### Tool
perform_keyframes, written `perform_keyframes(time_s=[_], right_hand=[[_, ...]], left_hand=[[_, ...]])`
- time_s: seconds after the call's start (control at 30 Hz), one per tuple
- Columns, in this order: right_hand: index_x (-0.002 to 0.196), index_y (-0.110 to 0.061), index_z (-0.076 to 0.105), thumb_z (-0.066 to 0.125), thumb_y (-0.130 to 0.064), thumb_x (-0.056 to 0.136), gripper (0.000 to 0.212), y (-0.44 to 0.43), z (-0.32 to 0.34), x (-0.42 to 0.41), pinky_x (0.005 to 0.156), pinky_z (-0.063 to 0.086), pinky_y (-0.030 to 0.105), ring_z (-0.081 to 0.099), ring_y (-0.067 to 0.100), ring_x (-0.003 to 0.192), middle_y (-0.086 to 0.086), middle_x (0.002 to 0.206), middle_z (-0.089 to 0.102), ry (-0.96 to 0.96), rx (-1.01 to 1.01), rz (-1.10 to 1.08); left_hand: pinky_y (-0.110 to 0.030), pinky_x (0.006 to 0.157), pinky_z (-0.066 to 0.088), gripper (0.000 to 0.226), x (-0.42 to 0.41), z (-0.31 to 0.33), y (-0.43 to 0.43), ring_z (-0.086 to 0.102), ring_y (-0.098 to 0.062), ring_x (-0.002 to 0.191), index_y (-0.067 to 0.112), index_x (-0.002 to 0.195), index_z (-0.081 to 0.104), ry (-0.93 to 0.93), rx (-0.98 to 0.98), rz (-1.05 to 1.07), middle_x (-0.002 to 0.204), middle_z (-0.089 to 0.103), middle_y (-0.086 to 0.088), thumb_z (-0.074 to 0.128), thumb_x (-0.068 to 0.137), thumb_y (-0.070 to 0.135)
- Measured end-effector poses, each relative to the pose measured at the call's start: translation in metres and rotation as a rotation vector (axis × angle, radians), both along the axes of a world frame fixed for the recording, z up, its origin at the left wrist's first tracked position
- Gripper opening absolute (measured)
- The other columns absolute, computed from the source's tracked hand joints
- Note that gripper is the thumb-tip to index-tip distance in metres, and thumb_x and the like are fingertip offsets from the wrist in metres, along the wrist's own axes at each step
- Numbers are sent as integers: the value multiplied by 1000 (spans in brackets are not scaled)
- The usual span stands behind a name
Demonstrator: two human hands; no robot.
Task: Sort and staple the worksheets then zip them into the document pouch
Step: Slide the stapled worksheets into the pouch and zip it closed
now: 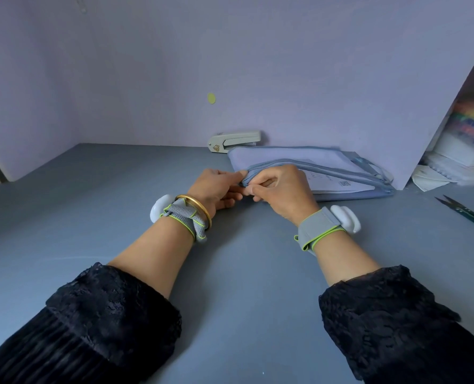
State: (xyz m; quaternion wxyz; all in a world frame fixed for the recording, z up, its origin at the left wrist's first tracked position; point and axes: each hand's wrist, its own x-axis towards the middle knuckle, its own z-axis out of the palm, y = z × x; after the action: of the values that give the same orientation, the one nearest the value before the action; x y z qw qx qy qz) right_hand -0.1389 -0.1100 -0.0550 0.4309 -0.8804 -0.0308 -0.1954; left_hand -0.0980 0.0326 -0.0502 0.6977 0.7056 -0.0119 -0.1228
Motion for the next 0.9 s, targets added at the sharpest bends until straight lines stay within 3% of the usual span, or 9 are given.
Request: perform_keyframes(time_s=[0.17, 0.33, 0.47, 0.53, 0.67, 0.77, 0.83, 0.9], right_hand=[[69, -21, 75, 74, -27, 72, 7, 3, 3, -1, 72, 57, 31, 68, 7, 66, -9, 68, 73, -68, -87, -70], [69, -22, 74, 72, -32, 73, 10, 7, 2, -1, 65, 59, 36, 65, 7, 57, -11, 59, 67, -45, -67, -61], [65, -19, 69, 69, -31, 74, 15, 8, 1, 0, 61, 60, 36, 61, 6, 41, -7, 45, 63, 4, -36, -154], [60, -17, 65, 65, -27, 73, 16, 3, 2, 1, 61, 61, 40, 63, 8, 41, -3, 46, 66, 30, 12, -210], [58, -16, 63, 62, -21, 77, 19, -15, 4, -1, 58, 61, 43, 69, 17, 46, -1, 53, 70, 63, 114, -286], [62, -14, 65, 62, -20, 79, 19, -15, 4, -3, 56, 61, 39, 69, 17, 46, -3, 55, 71, 83, 111, -284], [62, -14, 65, 62, -19, 80, 18, -14, 3, -3, 53, 59, 34, 69, 15, 45, -3, 56, 71, 99, 108, -280], [63, -15, 65, 62, -18, 80, 17, -15, 2, -2, 50, 57, 31, 69, 15, 46, -3, 57, 71, 108, 114, -286]], left_hand=[[-20, 44, 45, 22, -1, 1, -1, 52, -14, 48, 12, 75, 55, -13, -33, 19, 60, 62, -6, 68, 88, 22], [-18, 39, 43, 21, 4, -1, -2, 49, -13, 41, 12, 96, 47, -34, -40, 92, 63, 56, -6, 66, 87, 9], [-19, 39, 32, 29, 4, -1, -2, 43, -11, 37, 17, 103, 41, -82, 16, 139, 65, 57, -9, 59, 87, 1], [-16, 37, 29, 26, 7, 1, 2, 43, -6, 32, 19, 101, 41, -143, 56, 204, 67, 54, -7, 54, 88, 1], [-22, 47, 35, 16, 19, 1, 18, 42, -20, 54, 24, 78, 46, -215, 64, 439, 66, 48, -2, 48, 84, 10], [-31, 63, 41, 9, 25, -4, 25, 46, -25, 68, 25, 69, 46, -248, 89, 568, 68, 49, 0, 48, 76, 19], [-34, 66, 43, 4, 24, -5, 24, 49, -26, 69, 25, 68, 46, -264, 72, 611, 69, 51, 0, 47, 70, 22], [-31, 66, 43, 13, 22, -4, 23, 49, -24, 65, 26, 69, 44, -281, 51, 656, 67, 50, 4, 49, 77, 16]])
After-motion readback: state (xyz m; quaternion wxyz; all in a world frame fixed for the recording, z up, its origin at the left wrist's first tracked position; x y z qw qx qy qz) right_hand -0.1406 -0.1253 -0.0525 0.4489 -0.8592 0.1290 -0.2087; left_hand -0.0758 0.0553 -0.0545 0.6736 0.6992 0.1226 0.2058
